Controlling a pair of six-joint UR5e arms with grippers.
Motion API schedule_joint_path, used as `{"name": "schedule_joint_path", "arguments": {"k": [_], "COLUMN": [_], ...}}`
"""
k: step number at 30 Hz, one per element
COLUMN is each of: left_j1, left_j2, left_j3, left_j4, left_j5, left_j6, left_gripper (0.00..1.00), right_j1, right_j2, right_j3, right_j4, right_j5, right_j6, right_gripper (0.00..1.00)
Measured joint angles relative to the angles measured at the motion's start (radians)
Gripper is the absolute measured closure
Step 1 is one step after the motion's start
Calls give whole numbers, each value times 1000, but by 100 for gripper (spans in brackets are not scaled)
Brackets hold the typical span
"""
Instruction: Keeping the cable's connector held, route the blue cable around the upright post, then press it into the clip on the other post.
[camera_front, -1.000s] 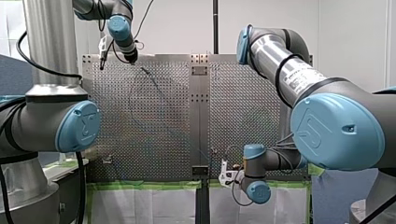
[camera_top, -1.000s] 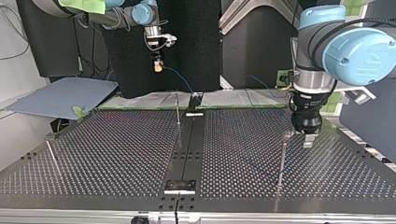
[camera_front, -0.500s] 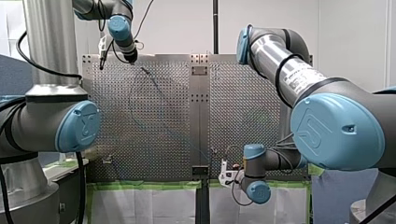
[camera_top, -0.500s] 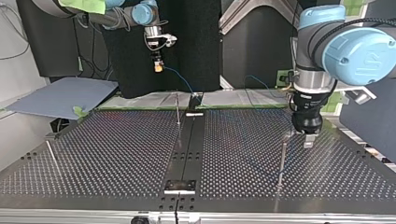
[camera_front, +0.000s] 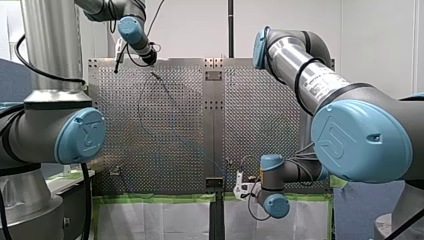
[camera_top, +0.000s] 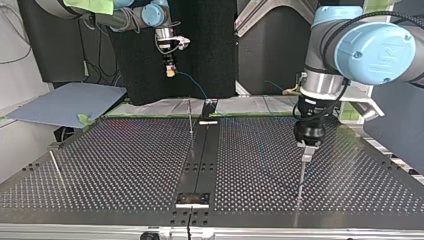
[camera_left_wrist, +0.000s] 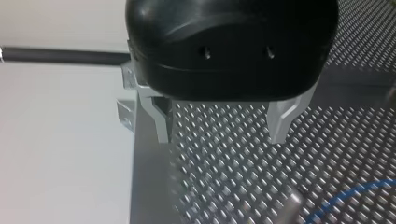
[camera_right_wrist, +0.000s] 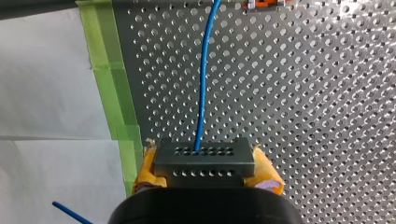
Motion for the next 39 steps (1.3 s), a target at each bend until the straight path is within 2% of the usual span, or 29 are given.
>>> {"name": "schedule_joint_path", "arguments": {"k": [4, 11, 16, 24, 34, 39], "left_j1": [-34, -108, -161, -226, -236, -232], "left_j2": [-25, -96, -149, -208, -304, -325], "left_j3": [30, 103, 152, 167, 168, 168], "left_j4": [8, 7, 23, 30, 59, 94], "left_j5": [-13, -81, -134, -209, -306, -338], "left_j6": [-3, 11, 37, 99, 145, 169], "left_gripper": [0, 0, 0, 0, 0, 0], "right_j1": [4, 5, 5, 5, 6, 6], "right_j2": [0, 0, 0, 0, 0, 0], "right_j3": [0, 0, 0, 0, 0, 0], "right_j4": [-1, 0, -2, -5, -6, -8], "right_j5": [-2, -3, -5, -9, -11, -11], "right_j6": [-1, 2, 4, 7, 8, 8], "right_gripper": [100, 100, 100, 100, 100, 100]}}
